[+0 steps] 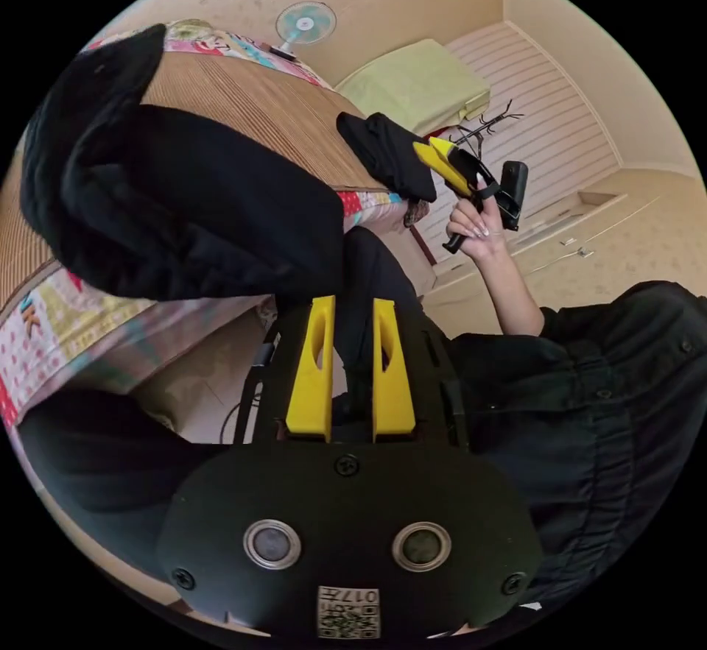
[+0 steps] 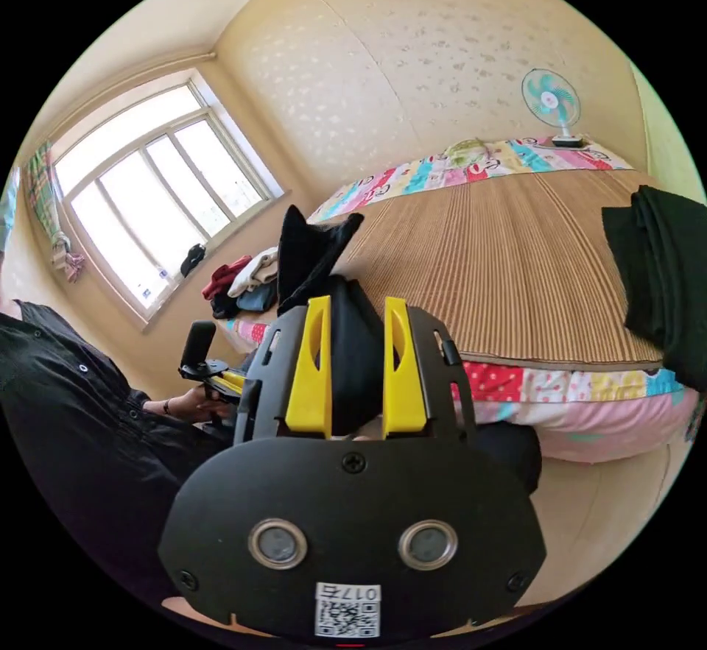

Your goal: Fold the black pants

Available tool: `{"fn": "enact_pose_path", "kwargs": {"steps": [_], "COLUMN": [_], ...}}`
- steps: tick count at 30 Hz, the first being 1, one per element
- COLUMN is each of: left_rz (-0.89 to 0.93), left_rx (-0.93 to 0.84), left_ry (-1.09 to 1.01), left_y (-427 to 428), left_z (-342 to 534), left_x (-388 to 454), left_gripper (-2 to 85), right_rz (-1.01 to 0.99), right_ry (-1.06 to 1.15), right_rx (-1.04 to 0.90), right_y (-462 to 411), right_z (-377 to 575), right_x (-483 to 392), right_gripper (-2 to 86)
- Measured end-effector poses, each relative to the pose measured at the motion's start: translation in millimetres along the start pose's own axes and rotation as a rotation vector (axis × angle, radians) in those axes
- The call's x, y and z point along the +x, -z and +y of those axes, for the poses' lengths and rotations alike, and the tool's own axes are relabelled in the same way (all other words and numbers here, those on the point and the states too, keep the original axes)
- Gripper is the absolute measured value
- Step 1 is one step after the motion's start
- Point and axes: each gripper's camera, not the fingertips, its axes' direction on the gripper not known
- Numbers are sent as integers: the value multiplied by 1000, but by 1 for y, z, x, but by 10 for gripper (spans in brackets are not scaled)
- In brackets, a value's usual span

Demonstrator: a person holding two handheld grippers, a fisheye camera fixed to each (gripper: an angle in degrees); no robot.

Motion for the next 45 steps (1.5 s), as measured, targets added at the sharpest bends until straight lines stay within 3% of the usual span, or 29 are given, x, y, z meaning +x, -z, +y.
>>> {"fn": "enact_pose_path", "kwargs": {"steps": [5,9,13,15,19,22,23,25,27,29,34,36,39,41,45], "left_rz": [-181,-300,-378,-427,-604,-753,-778,-719,-532,-216,-97,-79,43,89,128], "left_rx": [222,392,522,498,291,65,64,162,305,515,634,634,732,824,913], "left_ry": [97,226,241,207,146,77,79,164,303,388,164,50,-138,-294,-529], "left_y": [88,133,161,160,116,61,53,69,99,138,191,201,238,283,336], "left_z": [30,31,5,-21,-91,-112,-104,-86,-60,-17,30,36,55,78,115], "left_x": [-13,-27,-39,-45,-71,-99,-103,-104,-112,-121,-66,-35,9,43,97], "left_gripper": [89,118,125,125,124,111,101,72,48,40,36,35,30,26,24], "right_rz": [-138,-286,-119,-150,-338,-315,-316,-270,-279,-275,-250,-465,-849,-973,-1291], "right_ry": [-44,-462,-629,-610,-668,-663,-647,-579,-544,-581,-553,-557,-571,-441,115], "right_rx": [-183,-299,-236,-197,-41,-130,-141,-126,-109,-94,-111,-150,71,175,559], "right_y": [-142,-254,-262,-251,-219,-228,-230,-223,-215,-210,-204,-197,-138,-79,94], "right_z": [-76,-100,-92,-86,-61,-55,-55,-55,-55,-49,-26,-16,-7,-23,-49], "right_x": [10,68,83,86,104,107,106,99,95,93,76,77,87,84,42], "right_gripper": [159,169,110,103,122,138,139,139,143,148,101,53,34,29,25]}}
